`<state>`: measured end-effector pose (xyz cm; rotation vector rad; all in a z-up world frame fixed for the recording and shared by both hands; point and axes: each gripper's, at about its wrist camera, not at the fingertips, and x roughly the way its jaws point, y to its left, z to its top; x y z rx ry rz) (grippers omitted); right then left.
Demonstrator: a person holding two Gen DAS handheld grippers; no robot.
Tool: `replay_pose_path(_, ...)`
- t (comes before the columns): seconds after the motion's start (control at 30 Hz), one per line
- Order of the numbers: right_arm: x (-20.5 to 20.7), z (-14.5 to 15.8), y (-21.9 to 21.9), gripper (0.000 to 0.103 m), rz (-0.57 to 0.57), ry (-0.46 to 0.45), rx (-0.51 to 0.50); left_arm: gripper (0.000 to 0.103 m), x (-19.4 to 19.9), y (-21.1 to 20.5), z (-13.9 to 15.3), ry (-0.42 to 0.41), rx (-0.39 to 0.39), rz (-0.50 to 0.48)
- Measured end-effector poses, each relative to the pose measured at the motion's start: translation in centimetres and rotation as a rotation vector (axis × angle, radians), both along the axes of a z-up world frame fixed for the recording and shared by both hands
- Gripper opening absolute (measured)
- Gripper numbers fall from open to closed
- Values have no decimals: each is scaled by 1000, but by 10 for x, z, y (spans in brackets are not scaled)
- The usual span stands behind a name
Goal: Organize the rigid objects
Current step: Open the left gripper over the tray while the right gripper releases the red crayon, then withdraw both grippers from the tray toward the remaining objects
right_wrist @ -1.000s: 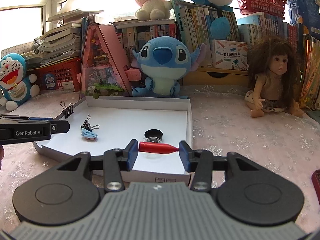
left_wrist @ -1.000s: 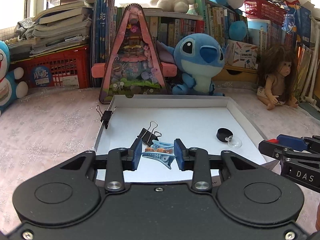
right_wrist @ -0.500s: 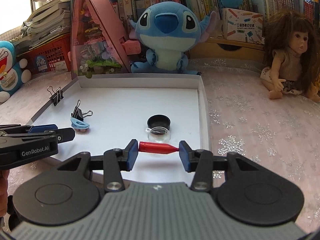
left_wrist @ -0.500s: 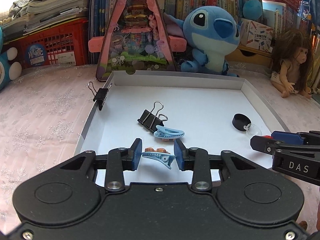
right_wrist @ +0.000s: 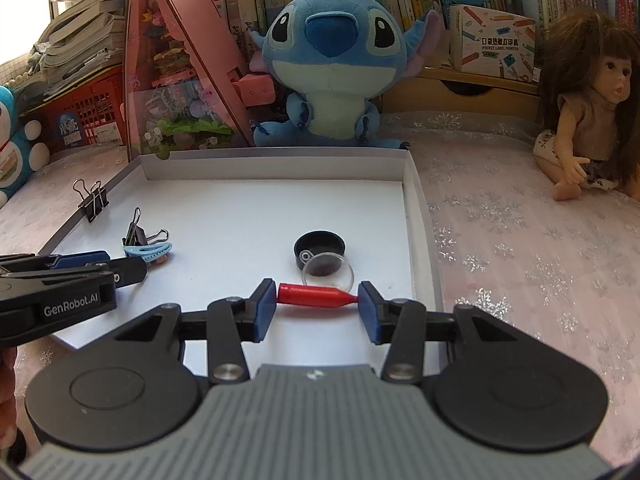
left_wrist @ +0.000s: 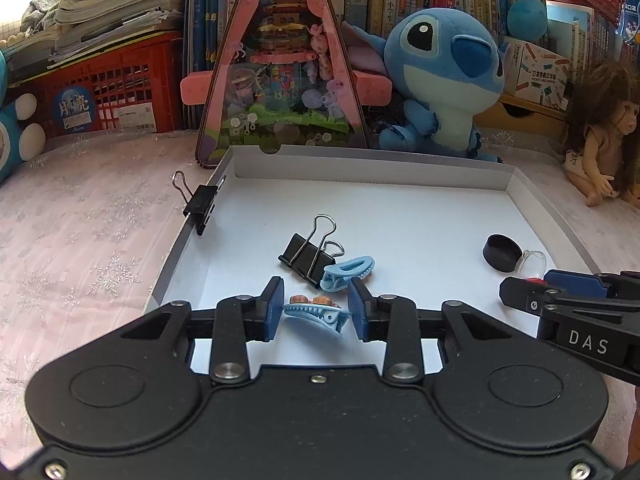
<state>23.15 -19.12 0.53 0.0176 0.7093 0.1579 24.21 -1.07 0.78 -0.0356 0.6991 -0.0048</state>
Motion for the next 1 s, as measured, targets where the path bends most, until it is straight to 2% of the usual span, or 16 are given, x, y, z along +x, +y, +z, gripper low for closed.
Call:
replay_pose_path(0.4, 3, -1, -2, 54, 8, -13, 7, 33, 6, -1, -1, -10, 3, 19)
replay_pose_path(0.47, 2, 0, -2, 56, 13, -19, 9, 39, 5, 0, 0, -7, 0, 25)
replay_pose_path(0.53, -1, 2, -1, 63, 16, -26, 8, 43, 3, 2, 1, -9, -1, 28)
replay_pose_path(0.6, -4, 4, -1, 64, 18, -36, 8, 46, -1, 3, 3, -17, -2, 24)
replay_pose_path(0.87, -28, 19, 1, 81, 20, -120, -14, 71, -24, 7, 16, -74, -1, 4)
replay_pose_path(1.0, -40, 25, 0, 88, 14, -155, -19, 78, -40, 9, 23, -105, -3, -14)
